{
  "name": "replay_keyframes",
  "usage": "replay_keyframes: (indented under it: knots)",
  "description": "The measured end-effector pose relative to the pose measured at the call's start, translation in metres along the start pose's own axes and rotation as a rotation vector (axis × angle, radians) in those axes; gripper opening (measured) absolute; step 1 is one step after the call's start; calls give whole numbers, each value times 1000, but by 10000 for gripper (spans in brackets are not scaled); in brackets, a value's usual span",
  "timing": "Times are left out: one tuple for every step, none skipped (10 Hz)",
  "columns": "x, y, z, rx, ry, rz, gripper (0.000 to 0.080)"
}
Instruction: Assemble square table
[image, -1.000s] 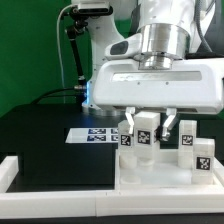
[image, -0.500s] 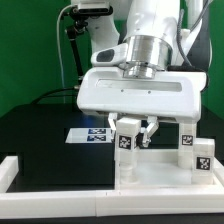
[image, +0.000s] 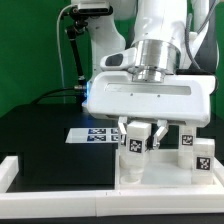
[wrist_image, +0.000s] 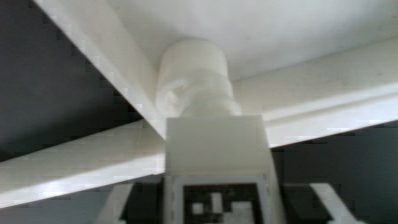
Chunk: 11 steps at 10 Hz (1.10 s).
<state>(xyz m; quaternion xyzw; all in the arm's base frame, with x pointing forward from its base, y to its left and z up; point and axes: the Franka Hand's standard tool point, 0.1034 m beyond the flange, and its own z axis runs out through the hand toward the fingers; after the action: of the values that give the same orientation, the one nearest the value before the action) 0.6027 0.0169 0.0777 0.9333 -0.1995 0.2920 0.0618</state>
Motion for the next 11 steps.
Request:
replay_keyframes:
  knots:
    - [1, 1, 0, -1, 2, -6, 287]
    - [1, 1, 0, -1, 2, -13, 287]
    - [1, 3, 1, -3, 2, -19, 287]
    - [2, 5, 1, -6, 2, -27, 287]
    - [3, 8, 2, -10, 1, -28, 287]
    - [5, 8, 4, -10, 5, -29, 287]
    - [6, 7, 5, -10, 10, -32, 287]
    - [5, 6, 6, -10, 9, -35, 287]
    - [3, 5, 7, -10, 8, -39, 287]
    - [3, 3, 8, -9, 9, -41, 287]
    - [3, 3, 8, -9, 9, -42, 287]
